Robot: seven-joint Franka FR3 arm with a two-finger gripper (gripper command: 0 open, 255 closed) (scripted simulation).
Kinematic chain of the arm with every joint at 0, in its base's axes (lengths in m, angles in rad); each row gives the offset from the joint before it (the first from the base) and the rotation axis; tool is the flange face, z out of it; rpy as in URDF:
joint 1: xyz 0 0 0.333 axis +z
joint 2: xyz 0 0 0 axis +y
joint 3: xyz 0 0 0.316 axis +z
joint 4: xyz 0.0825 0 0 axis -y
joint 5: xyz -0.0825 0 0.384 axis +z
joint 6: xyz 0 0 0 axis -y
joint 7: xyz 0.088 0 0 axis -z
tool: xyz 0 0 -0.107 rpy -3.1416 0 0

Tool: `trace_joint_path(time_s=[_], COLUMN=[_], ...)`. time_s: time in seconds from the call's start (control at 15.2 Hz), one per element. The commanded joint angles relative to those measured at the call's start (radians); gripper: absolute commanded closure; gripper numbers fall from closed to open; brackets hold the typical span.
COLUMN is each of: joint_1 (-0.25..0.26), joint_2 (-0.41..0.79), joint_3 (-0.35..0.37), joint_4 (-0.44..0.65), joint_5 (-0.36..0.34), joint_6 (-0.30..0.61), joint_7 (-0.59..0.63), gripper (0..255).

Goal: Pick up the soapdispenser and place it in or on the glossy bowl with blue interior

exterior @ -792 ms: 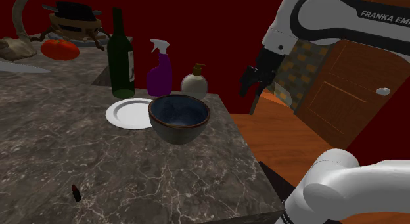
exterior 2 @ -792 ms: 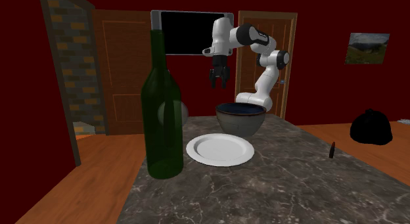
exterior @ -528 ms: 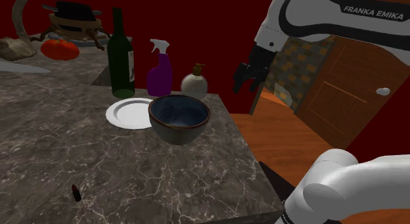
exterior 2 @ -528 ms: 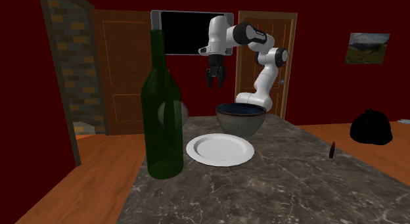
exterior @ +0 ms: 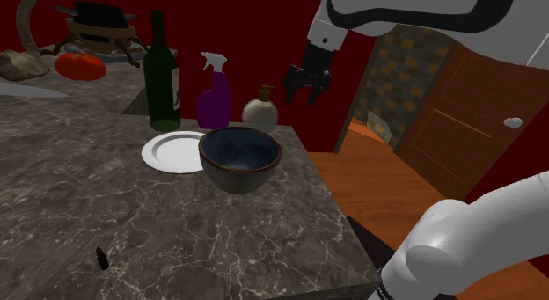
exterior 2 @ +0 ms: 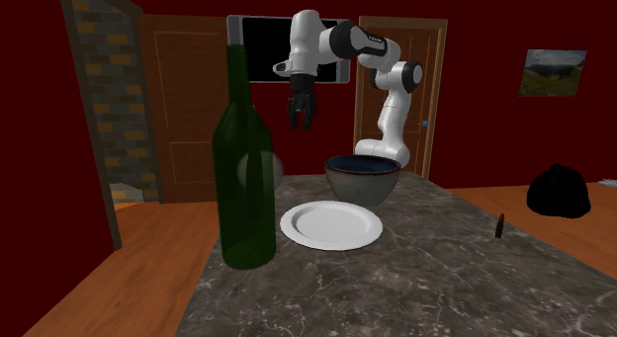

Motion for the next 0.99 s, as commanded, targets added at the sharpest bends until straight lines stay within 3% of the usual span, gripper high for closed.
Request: trace_joint_path(time_s=[0.0,0.53,0.59,0.92], joint_1=[-0.002,-0.003,-0.002,-0.001], joint_2=[0.091,0.429,0.448,0.442], joint_3=[0.004,0.019,0.019,0.02], joint_4=[0.081,0.476,0.501,0.426], joint_5=[-0.006,-0.037,-0.039,-0.039], joint_6=[0.01,-0.048,-0.054,0.015], joint_7=[0.009,0.054,0.056,0.055], gripper=[0,0,0,0])
